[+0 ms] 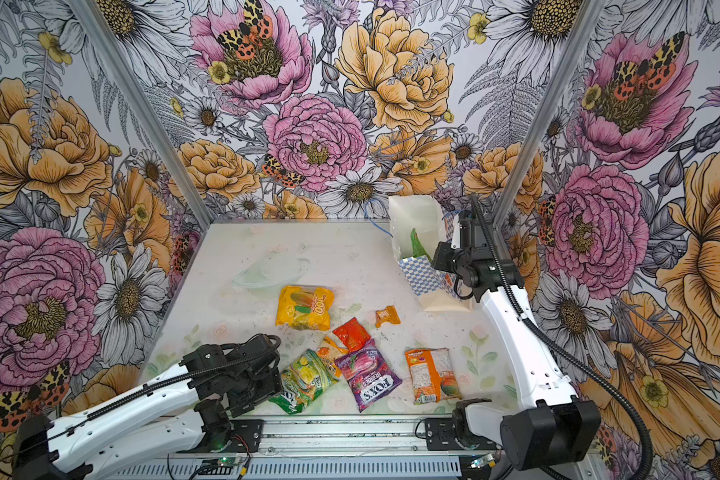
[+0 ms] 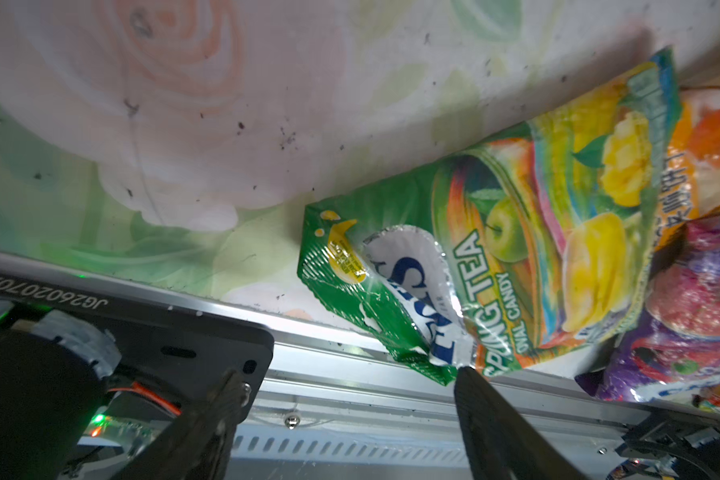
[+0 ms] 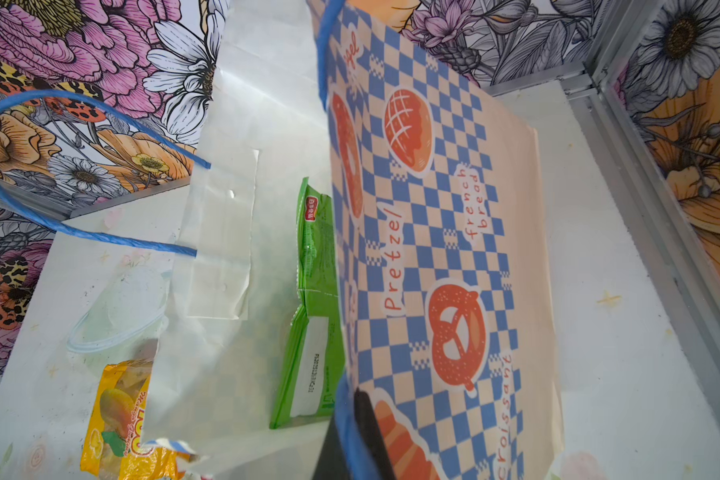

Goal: Place the snacks into the paper bag
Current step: 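Lower left gripper onto green Fox's Spring Tea bag and close on its edge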

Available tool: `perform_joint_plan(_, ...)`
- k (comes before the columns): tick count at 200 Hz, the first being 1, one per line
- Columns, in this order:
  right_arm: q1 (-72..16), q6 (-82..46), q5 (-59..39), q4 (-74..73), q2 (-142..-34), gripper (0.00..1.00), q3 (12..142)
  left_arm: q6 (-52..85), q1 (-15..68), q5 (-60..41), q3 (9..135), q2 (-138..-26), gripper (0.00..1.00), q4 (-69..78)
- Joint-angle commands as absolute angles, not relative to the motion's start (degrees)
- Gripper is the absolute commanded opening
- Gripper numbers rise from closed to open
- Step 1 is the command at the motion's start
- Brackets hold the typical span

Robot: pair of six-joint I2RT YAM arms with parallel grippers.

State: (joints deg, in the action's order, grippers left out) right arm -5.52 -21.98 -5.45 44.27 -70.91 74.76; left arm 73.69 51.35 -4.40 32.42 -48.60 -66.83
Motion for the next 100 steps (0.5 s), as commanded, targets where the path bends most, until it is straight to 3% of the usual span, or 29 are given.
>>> perform_joint_plan(1, -5.1, -21.6, -7.03, 43.15, -69.58, 0.0, 75.24, 77.32, 52.03, -6.52, 29.87, -48.27, 0.83, -58.98)
perform_joint_plan(56, -5.02, -21.6, -7.71, 43.14, -69.68, 0.0, 74.14, 79.96, 52.68, -4.04, 23.2, -48.42, 0.82, -46.17)
perform_joint_plan(79, -5.1, -21.58, -7.73, 43.18, -69.44, 0.0, 73.87, 79.94, 52.56, -3.36, 21.6, -49.49, 0.78, -42.52)
perform_joint_plan(100, -5.09, -21.64, -7.73, 43.16, -69.46, 0.0, 73.89, 79.33, 52.17, -3.04, 20.45, -51.11, 0.67, -37.29)
